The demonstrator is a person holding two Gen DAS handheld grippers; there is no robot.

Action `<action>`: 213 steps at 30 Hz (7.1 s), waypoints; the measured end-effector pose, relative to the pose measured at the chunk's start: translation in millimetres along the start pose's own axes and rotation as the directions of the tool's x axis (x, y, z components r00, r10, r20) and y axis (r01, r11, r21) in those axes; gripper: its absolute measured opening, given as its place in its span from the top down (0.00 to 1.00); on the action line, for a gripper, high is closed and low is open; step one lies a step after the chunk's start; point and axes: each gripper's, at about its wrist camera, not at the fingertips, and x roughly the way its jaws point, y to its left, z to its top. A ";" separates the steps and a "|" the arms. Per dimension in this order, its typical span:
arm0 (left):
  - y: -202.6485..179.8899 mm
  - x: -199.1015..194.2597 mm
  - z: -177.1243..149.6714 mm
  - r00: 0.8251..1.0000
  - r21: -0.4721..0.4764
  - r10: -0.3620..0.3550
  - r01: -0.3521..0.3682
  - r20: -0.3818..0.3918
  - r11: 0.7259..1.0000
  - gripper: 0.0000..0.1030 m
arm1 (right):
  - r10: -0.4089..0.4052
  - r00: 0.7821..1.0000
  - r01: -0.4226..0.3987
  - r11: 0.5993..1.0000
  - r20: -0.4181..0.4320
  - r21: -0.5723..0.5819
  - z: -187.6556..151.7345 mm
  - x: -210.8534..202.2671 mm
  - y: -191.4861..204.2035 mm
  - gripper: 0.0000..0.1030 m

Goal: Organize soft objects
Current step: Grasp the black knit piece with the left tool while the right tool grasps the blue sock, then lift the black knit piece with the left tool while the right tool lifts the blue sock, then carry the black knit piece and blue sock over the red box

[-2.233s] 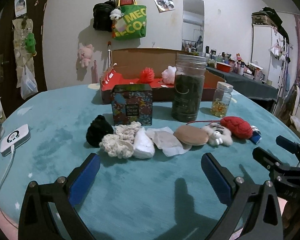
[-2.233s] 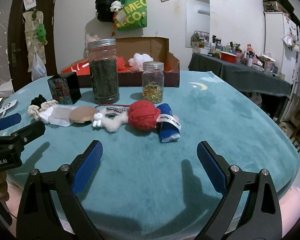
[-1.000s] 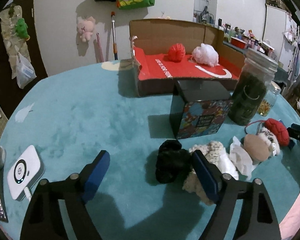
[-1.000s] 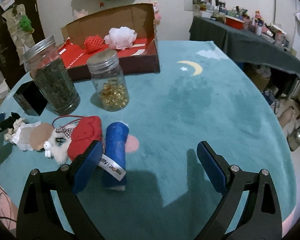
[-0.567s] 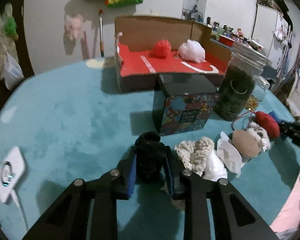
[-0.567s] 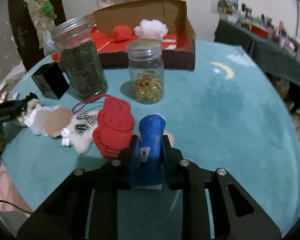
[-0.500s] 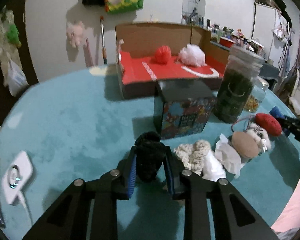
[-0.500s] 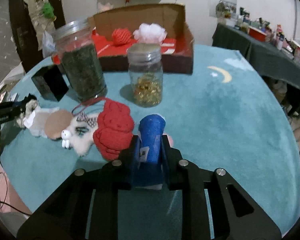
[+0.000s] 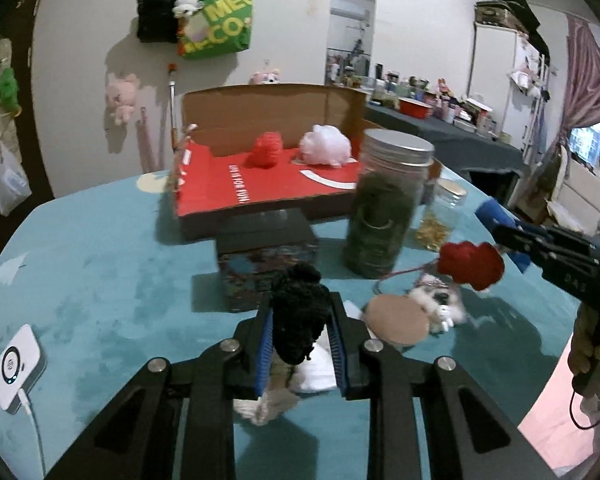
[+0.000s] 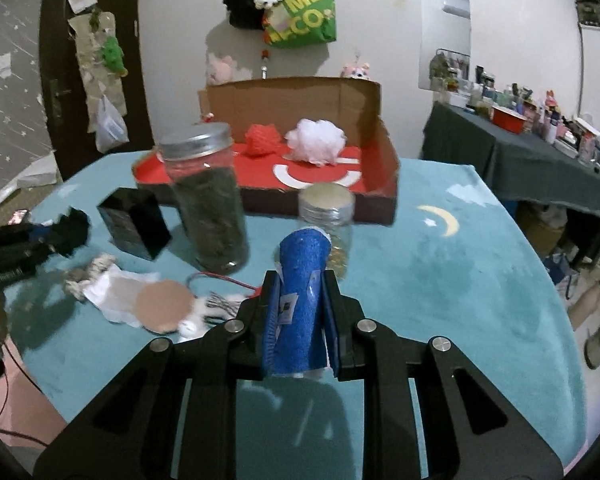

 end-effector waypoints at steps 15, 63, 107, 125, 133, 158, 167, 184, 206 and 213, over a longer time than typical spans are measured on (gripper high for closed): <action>-30.3 27.0 -19.6 0.995 0.030 -0.070 0.072 -0.076 0.997 0.73 | -0.022 0.990 0.046 0.986 -0.141 0.163 -38.5 16.6 -55.1 0.80; -45.2 26.5 3.5 0.985 0.035 -0.173 0.174 -0.017 0.984 0.74 | 0.336 0.941 -0.327 0.935 -0.045 0.140 4.3 19.4 9.0 0.81; -5.9 33.9 16.0 0.973 -0.110 -0.146 0.128 -0.181 0.986 0.74 | 0.273 0.946 -0.249 0.957 -0.177 0.146 1.7 42.2 -0.4 0.80; 54.4 17.6 28.6 0.968 -0.131 -0.045 0.012 -0.247 0.991 0.74 | 0.206 0.949 -0.176 0.974 -0.240 0.140 16.3 35.0 -37.8 0.80; 71.6 32.5 30.6 0.957 -0.076 -0.004 -0.019 -0.289 0.997 0.74 | 0.177 0.951 -0.140 0.978 -0.253 0.157 18.6 38.1 -61.9 0.80; 88.0 78.9 100.3 0.978 0.136 -0.064 0.092 -0.199 0.986 0.74 | 0.178 0.952 -0.192 0.981 -0.251 -0.031 79.6 97.9 -88.0 0.80; 87.7 137.7 150.7 0.964 0.099 0.007 0.020 -0.264 0.995 0.74 | 0.177 0.953 -0.192 0.981 -0.246 -0.040 134.5 139.0 -70.1 0.80; 83.2 241.9 172.1 0.883 0.160 0.182 -0.124 -0.433 0.979 0.74 | -0.060 0.865 0.012 0.995 -0.498 -0.099 162.9 280.0 -66.7 0.80; 75.5 240.7 176.0 0.906 0.167 0.197 -0.143 -0.375 0.975 0.49 | -0.123 0.859 0.023 0.979 -0.496 -0.203 160.7 290.7 -61.2 0.79; 65.4 187.6 189.2 0.949 0.135 0.165 -0.133 -0.268 0.982 0.31 | -0.117 0.886 0.033 0.981 -0.448 -0.191 170.0 262.0 -61.2 0.76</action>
